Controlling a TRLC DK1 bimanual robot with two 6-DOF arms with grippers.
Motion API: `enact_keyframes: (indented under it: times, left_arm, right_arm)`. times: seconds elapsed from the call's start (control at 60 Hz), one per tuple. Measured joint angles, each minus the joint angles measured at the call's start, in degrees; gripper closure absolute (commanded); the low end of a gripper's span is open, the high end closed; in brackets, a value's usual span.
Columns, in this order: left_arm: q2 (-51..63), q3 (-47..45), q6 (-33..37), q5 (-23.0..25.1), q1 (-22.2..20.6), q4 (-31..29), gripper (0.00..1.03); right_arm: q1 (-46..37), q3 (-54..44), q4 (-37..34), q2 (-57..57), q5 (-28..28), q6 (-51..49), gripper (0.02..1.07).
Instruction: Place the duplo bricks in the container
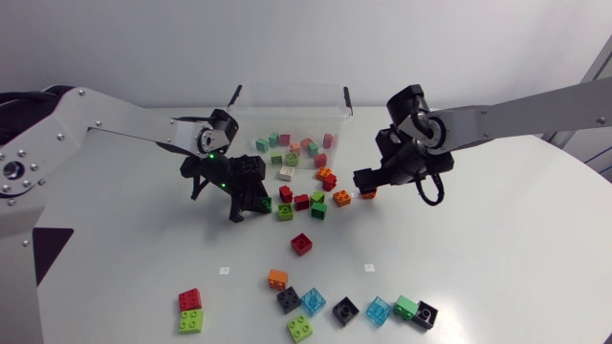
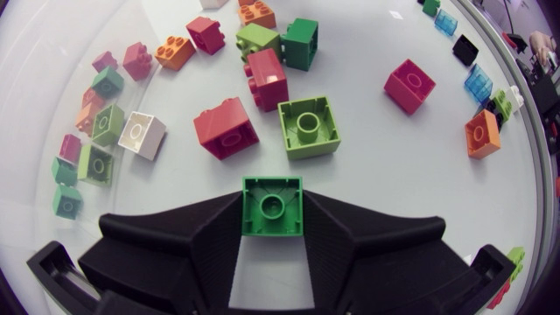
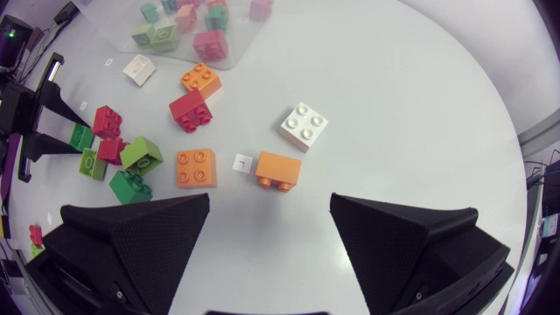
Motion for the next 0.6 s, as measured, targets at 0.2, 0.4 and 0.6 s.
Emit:
enact_keyframes:
  times: [0.2, 0.4, 0.6]
  left_arm:
    - [-1.42, -0.87, 0.85, -0.02, 0.11, -2.84, 0.82]
    - [-8.61, -3.28, 0.83, -0.04, 1.18, -5.14, 0.82]
    - [-18.49, -3.96, -0.96, -0.04, 1.79, -5.64, 0.82]
  right_arm:
    - [0.02, 3.06, -1.29, 2.82, 1.53, 1.22, 0.14]
    - [0.11, 8.57, -3.34, 7.76, 2.29, 1.64, 0.30]
    - [0.11, 10.29, -4.17, 10.71, 3.78, 2.49, 0.48]
